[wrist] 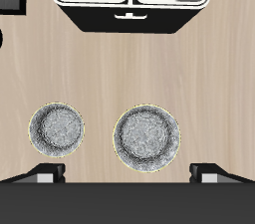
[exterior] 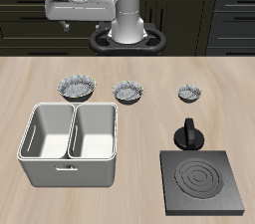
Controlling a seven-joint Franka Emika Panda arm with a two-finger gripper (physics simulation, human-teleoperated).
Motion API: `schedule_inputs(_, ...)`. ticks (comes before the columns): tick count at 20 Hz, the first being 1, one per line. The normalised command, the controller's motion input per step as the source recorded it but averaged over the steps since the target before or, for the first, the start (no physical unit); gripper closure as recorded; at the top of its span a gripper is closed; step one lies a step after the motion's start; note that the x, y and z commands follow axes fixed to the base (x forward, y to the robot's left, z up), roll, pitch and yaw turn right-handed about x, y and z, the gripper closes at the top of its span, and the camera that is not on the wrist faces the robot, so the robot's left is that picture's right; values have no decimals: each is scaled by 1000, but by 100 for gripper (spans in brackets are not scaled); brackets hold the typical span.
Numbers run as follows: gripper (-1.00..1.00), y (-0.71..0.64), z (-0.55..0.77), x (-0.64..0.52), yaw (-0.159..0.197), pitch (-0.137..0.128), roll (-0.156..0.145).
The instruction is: Place the largest bowl inside the left compartment of the bowl drainer
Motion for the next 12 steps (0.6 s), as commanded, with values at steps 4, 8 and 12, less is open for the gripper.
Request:
schedule_inputs(4, -100, -409, -61, -72, -4, 12, -32)
schedule_inputs(8, -100, -437, 35, -97, -20, -21, -49)
schedule_inputs(12, -100, -426, 6, -81, 6, -10, -48)
